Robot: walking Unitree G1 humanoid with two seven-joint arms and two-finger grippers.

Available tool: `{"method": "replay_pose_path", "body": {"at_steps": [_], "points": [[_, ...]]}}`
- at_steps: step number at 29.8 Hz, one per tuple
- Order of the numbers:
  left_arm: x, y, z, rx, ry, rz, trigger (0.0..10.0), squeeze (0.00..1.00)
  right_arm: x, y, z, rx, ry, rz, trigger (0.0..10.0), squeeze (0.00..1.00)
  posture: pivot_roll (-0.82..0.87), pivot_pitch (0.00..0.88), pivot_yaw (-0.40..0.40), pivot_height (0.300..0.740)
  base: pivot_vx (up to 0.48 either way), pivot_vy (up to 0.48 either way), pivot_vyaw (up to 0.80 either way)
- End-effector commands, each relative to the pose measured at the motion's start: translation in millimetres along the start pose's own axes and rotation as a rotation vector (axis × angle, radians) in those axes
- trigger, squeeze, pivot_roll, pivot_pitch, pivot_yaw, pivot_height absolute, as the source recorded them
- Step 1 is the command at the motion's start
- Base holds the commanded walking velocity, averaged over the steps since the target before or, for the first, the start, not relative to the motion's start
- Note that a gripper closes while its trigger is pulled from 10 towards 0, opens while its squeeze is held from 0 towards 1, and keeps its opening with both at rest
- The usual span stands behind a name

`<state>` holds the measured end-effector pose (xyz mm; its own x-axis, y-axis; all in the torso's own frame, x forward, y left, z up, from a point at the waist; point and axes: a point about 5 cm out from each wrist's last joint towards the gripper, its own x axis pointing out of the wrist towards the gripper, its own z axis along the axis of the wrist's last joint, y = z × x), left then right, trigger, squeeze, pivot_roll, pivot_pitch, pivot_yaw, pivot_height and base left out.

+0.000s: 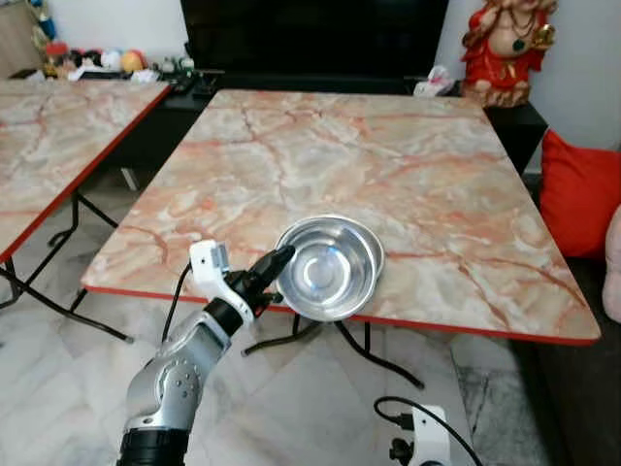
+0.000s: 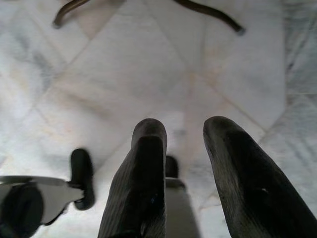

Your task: Setting the table

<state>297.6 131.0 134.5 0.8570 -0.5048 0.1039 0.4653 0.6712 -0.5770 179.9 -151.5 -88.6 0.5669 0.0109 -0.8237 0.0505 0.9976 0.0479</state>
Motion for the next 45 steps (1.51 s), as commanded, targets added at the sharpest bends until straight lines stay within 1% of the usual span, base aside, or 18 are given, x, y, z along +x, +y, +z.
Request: {"method": "replay_pose_path", "body": {"at_steps": [1,8,11,20,23,30,37,43,45], "points": [[1.7,-4.2,4.0,0.009,-0.011,-0.028,10.0,0.0,-0.5,0.1,-3.2,-0.009,0.009,0.003,10.0,0.0,0.07,0.0,0.01,0.74,0.0,0.0,0.0],[5.0,-4.8,4.0,0.008,-0.016,-0.033,10.0,0.0,-0.2,0.9,-1.7,0.008,0.005,0.0,10.0,0.0,0.06,0.0,0.012,0.74,0.0,0.0,0.0],[5.7,-5.7,2.7,0.0,-0.022,-0.029,10.0,0.0,-0.2,0.8,-2.5,0.01,0.016,-0.003,10.0,0.0,0.06,0.0,0.011,0.74,0.0,0.0,-0.76],[6.0,-5.9,3.3,-0.001,-0.024,-0.029,10.0,0.0,-0.2,0.1,-1.6,0.002,0.006,-0.004,10.0,0.0,0.07,0.0,0.008,0.74,0.0,-0.295,-0.08],[6.4,-4.3,4.4,0.004,-0.028,-0.013,10.0,0.0,-0.1,-0.3,-0.8,0.0,0.004,-0.004,10.0,0.0,0.07,0.0,0.005,0.74,0.0,0.0,0.0],[6.0,-5.7,3.1,0.005,-0.025,-0.016,10.0,0.0,0.0,-0.7,-0.4,-0.002,0.006,-0.004,10.0,0.0,0.07,0.0,0.005,0.74,0.0,0.0,0.0],[6.6,-3.8,3.7,0.01,-0.029,0.0,10.0,0.0,0.1,-0.7,0.2,-0.003,0.005,-0.002,10.0,0.0,0.07,0.0,0.004,0.74,0.0,0.0,0.0],[6.8,-0.9,6.6,-0.012,-0.057,0.03,10.0,0.0,0.1,-0.7,0.5,-0.006,0.003,0.0,10.0,0.0,0.07,0.0,0.003,0.74,0.0,0.0,0.0],[7.0,-0.5,7.3,-0.014,-0.063,0.032,10.0,0.0,0.2,-0.7,0.6,-0.008,0.004,0.001,10.0,0.0,0.07,0.0,0.002,0.74,0.338,0.0,0.0]]}}
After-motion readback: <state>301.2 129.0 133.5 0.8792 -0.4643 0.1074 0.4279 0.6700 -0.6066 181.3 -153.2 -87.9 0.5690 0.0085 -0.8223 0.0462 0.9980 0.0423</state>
